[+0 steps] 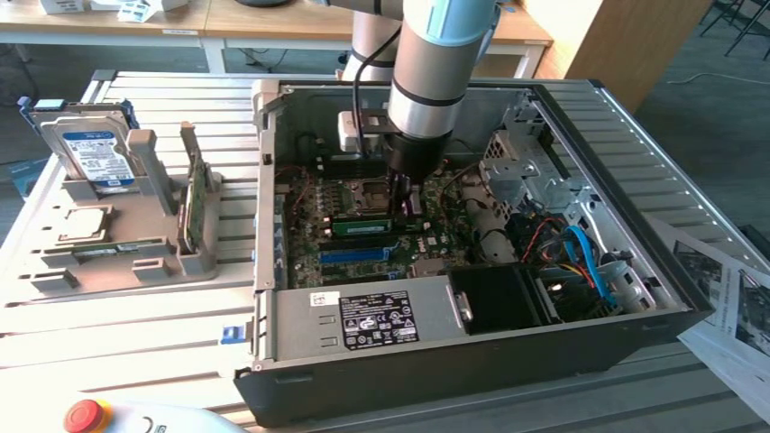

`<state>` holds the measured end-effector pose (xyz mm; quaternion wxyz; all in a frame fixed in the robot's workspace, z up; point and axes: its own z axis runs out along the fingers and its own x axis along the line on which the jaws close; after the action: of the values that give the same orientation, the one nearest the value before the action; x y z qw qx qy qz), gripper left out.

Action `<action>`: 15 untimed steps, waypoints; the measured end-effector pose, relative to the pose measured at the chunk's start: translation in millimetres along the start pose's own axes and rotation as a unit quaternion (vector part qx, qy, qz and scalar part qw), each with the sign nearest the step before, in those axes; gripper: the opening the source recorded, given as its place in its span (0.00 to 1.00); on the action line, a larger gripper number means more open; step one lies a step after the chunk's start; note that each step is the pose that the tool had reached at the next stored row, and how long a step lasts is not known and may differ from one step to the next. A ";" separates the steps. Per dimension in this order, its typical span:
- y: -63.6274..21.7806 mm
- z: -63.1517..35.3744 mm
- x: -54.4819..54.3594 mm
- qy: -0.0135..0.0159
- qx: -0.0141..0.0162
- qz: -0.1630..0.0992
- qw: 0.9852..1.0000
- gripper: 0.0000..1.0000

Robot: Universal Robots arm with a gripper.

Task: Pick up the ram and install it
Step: 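Insert the ram into the slot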

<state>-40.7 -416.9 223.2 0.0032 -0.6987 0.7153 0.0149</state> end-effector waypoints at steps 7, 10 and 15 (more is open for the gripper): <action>0.1 -8.2 -0.2 0.000 0.000 0.000 1.000 0.37; 0.3 -16.8 -0.4 0.000 0.000 0.000 1.000 0.37; 0.5 -33.7 -0.9 0.000 0.000 0.000 1.000 0.37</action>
<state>-40.6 -416.8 257.0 0.0030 -0.6987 0.7153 0.0148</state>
